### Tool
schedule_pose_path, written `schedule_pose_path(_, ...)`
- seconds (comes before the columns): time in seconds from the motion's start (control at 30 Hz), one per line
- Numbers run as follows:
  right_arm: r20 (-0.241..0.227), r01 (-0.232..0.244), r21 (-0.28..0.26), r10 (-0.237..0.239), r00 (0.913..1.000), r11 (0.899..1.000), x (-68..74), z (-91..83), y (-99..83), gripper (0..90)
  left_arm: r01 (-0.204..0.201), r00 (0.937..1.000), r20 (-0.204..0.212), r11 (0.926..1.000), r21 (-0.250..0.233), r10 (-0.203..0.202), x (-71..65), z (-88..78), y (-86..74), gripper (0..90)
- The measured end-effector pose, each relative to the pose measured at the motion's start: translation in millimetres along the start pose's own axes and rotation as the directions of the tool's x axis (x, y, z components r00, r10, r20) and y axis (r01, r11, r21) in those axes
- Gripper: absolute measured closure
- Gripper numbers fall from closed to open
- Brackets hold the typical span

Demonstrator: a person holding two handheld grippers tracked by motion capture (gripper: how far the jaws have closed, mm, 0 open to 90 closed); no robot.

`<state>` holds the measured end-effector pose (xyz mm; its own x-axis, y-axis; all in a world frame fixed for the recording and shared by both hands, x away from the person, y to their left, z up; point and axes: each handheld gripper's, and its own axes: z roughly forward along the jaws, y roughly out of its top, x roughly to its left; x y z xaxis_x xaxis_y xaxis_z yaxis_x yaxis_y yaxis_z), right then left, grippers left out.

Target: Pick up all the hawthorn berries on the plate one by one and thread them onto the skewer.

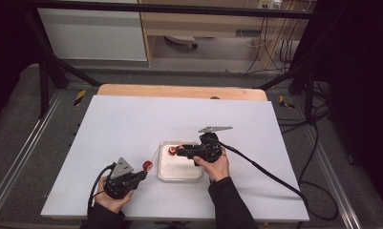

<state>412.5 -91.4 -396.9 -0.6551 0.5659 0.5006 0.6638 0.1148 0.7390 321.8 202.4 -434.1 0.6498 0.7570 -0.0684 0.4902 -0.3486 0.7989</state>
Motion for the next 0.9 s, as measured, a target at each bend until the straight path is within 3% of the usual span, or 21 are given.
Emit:
schedule_pose_path(0.13, -0.022, -0.029, -0.116, 0.027, 0.9994, 0.993, 2.0, 2.4, -7.1, 61.5, 0.004, 1.0, 0.005, 1.0, -0.007, -0.004, -2.3, -1.2, 0.4, 88.1)
schedule_pose_path(0.3, -0.041, -0.047, -0.239, 0.038, 0.9985, 0.97, 3.6, 5.2, -12.4, 61.5, 0.02, 0.9998, 0.002, 0.9996, -0.021, -0.02, -3.8, -2.4, 0.4, 88.0)
schedule_pose_path(0.33, -0.041, -0.047, -0.239, 0.038, 0.9985, 0.97, 3.6, 5.2, -12.4, 61.5, 0.022, 0.9998, 0.001, 0.9995, -0.023, -0.022, -4.0, -2.8, 0.4, 88.0)
schedule_pose_path(0.37, -0.039, -0.051, -0.28, 0.041, 0.9984, 0.959, 4.7, 6.3, -13.8, 61.5, 0.032, 0.9995, 0.002, 0.9991, -0.029, -0.031, -4.6, -3.0, 0.3, 88.0)
schedule_pose_path(0.43, -0.038, -0.051, -0.319, 0.041, 0.9984, 0.946, 5.8, 8.1, -15.4, 61.6, 0.04, 0.9992, 0.005, 0.9987, -0.032, -0.04, -5.6, -2.9, 0.1, 88.0)
schedule_pose_path(0.47, -0.038, -0.051, -0.319, 0.041, 0.9984, 0.946, 5.8, 8.1, -15.4, 61.6, 0.04, 0.9992, 0.005, 0.9987, -0.032, -0.04, -5.6, -2.9, 0.1, 88.0)
schedule_pose_path(0.5, -0.033, -0.049, -0.359, 0.04, 0.9987, 0.932, 6.5, 10.2, -17.3, 61.6, 0.046, 0.9989, 0.008, 0.9984, -0.033, -0.046, -6.2, -2.9, 0.2, 88.0)
schedule_pose_path(0.53, -0.033, -0.049, -0.359, 0.04, 0.9987, 0.932, 6.5, 10.2, -17.3, 61.6, 0.049, 0.9987, 0.01, 0.9982, -0.035, -0.049, -6.9, -2.8, 0.2, 88.0)
schedule_pose_path(0.57, -0.032, -0.049, -0.396, 0.039, 0.9987, 0.917, 6.9, 12.7, -19.3, 61.6, 0.054, 0.9984, 0.015, 0.9979, -0.035, -0.054, -7.4, -2.9, 0.3, 88.0)
schedule_pose_path(0.63, -0.032, -0.05, -0.428, 0.041, 0.9987, 0.902, 7.2, 15.2, -21.1, 61.6, 0.062, 0.9979, 0.021, 0.9974, -0.037, -0.061, -8.4, -3.2, 0.4, 88.0)
schedule_pose_path(0.67, -0.032, -0.05, -0.428, 0.041, 0.9987, 0.902, 7.2, 15.2, -21.1, 61.6, 0.064, 0.9977, 0.023, 0.9972, -0.038, -0.063, -8.9, -3.2, 0.6, 88.0)
schedule_pose_path(0.9, -0.028, -0.029, -0.51, 0.018, 0.9995, 0.86, 6.7, 22.5, -27.2, 61.6, 0.065, 0.9976, 0.027, 0.9968, -0.047, -0.064, -13.0, -1.4, 1.1, 88.1)
